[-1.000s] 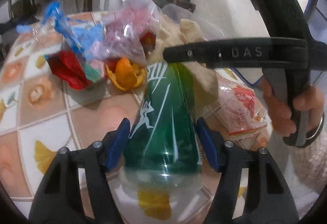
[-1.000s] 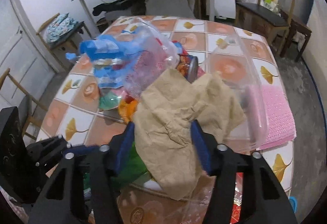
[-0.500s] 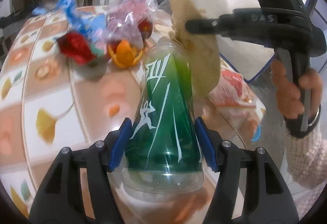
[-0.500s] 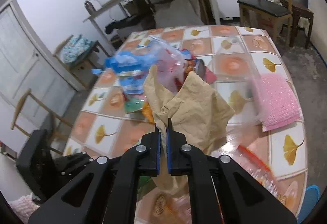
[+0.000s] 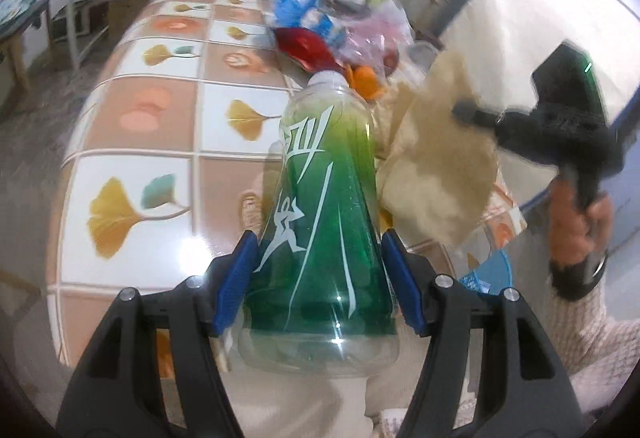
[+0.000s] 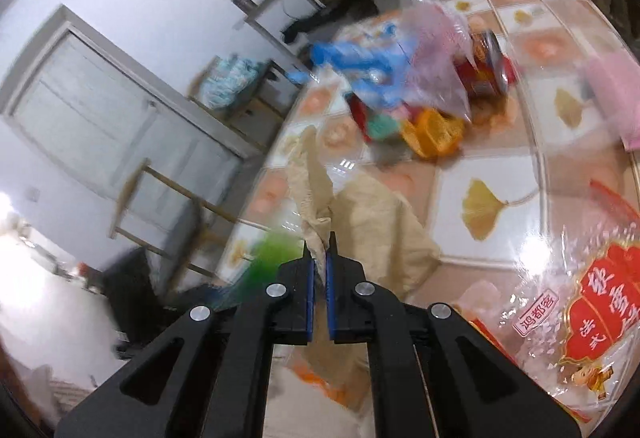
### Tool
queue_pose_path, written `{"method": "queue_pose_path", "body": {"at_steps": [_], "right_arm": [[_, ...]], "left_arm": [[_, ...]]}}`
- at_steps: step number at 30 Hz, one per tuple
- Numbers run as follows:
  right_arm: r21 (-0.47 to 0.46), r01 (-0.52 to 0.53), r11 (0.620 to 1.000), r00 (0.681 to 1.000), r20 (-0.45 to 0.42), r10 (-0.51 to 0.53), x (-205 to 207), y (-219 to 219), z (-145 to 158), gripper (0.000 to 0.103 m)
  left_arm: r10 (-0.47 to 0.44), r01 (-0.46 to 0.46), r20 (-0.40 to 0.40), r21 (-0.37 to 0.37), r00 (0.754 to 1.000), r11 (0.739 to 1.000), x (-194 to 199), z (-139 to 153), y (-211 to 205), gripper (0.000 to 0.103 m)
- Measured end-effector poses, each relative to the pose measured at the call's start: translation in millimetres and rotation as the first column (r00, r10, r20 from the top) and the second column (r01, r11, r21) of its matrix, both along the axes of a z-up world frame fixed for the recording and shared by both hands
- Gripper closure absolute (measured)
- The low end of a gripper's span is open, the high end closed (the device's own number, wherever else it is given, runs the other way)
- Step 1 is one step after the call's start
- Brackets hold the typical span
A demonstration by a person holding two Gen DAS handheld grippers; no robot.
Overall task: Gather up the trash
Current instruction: 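Lift the green bottle with the left tool while the right lifts the paper bag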
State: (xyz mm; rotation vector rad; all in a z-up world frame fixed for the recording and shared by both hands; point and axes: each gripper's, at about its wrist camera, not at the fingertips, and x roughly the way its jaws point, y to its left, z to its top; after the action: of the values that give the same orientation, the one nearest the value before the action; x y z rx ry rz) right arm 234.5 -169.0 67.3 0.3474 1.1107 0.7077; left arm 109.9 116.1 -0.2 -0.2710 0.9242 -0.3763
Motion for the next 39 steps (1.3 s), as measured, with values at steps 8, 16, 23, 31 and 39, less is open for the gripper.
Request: {"method": "queue_pose_path", "body": {"at_steps": [8, 16, 23, 31, 39], "right_arm": [[-0.304, -0.023, 0.952, 0.994, 0.097, 0.055, -4.7, 43.9, -25.0, 0.087], [-0.291, -0.033, 0.956, 0.981, 0.174, 0.087, -14.1, 37.4, -10.4, 0.041], [-0.327, 0.026, 0.945, 0.98, 0.194, 0.04, -10.1, 22.0, -8.9, 0.04], [-0.433, -0.022, 0.901, 0.981, 0.163, 0.103, -9.5, 42.2, -28.7, 0.04], [-0.489, -0.071, 0.869, 0.972, 0.162, 0.171, -18.7, 53.8, -34.3, 0.04]], "left_arm": [[0.004, -0.002, 0.085, -0.028, 0.996, 1.0, 11.3, 24.1, -2.9, 0.025], [-0.051, 0.051, -0.003, 0.063, 0.999, 0.997, 49.3, 12.0, -25.8, 0.026], [-0.065, 0.068, -0.066, 0.052, 0.996, 0.996, 54.7, -1.6, -27.1, 0.031], [-0.114, 0.104, -0.161, -0.065, 0.98, 0.992, 60.1, -17.4, -24.1, 0.044], [-0.094, 0.08, -0.154, -0.093, 0.984, 0.992, 54.8, -17.1, -20.0, 0.045]]}}
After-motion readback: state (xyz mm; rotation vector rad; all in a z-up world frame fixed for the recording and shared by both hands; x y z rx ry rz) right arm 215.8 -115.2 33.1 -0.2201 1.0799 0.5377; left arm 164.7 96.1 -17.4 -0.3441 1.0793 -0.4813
